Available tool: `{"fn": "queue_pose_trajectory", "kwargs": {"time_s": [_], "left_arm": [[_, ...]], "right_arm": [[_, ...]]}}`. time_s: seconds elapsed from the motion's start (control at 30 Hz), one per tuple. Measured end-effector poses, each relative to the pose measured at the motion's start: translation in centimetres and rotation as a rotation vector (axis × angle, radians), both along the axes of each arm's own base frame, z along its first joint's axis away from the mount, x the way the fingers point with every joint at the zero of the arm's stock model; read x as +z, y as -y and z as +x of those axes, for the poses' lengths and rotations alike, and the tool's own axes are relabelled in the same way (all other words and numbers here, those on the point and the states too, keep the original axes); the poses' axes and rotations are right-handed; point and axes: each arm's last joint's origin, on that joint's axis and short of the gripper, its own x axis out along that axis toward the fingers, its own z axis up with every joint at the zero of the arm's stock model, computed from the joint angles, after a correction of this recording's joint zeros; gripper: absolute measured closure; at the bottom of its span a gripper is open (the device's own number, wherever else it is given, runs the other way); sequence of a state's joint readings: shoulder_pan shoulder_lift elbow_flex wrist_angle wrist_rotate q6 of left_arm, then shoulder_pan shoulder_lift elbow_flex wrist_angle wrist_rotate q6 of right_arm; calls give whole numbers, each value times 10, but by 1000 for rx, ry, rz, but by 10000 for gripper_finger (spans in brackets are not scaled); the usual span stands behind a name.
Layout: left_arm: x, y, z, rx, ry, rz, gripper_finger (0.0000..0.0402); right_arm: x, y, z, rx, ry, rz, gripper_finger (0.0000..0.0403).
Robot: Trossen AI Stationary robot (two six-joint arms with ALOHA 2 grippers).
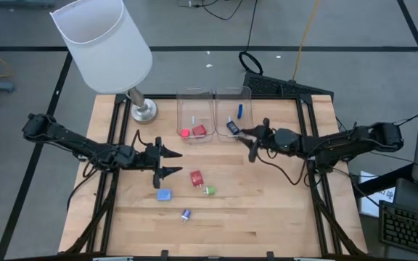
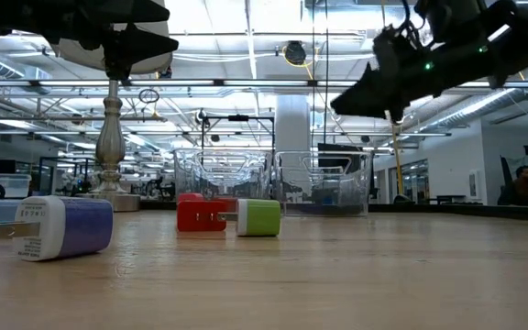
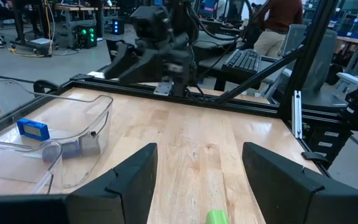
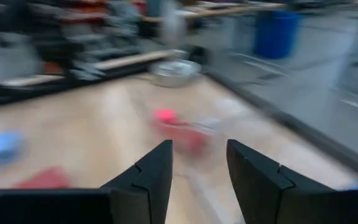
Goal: Pick & Place Office items
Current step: Put the green charger adapter into the left transparent bin
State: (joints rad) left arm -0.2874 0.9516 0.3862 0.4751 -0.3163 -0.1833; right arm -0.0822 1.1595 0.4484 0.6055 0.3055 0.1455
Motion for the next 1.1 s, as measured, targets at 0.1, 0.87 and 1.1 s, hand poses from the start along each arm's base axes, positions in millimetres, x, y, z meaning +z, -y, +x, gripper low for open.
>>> {"fn": "queue_pose_trajectory", "kwargs": {"time_s": [0.1, 0.87, 1.1], "left_arm": [[0, 0, 0, 0, 0, 0, 163], [0, -1, 0, 10, 2, 5, 163], [0, -6, 1, 38, 1, -2, 163]], "right_arm": [[5, -4, 2, 151, 57, 40, 257], [-30, -90, 38, 590, 13, -143, 169], [-63, -110, 83, 617, -216, -135, 125]]}}
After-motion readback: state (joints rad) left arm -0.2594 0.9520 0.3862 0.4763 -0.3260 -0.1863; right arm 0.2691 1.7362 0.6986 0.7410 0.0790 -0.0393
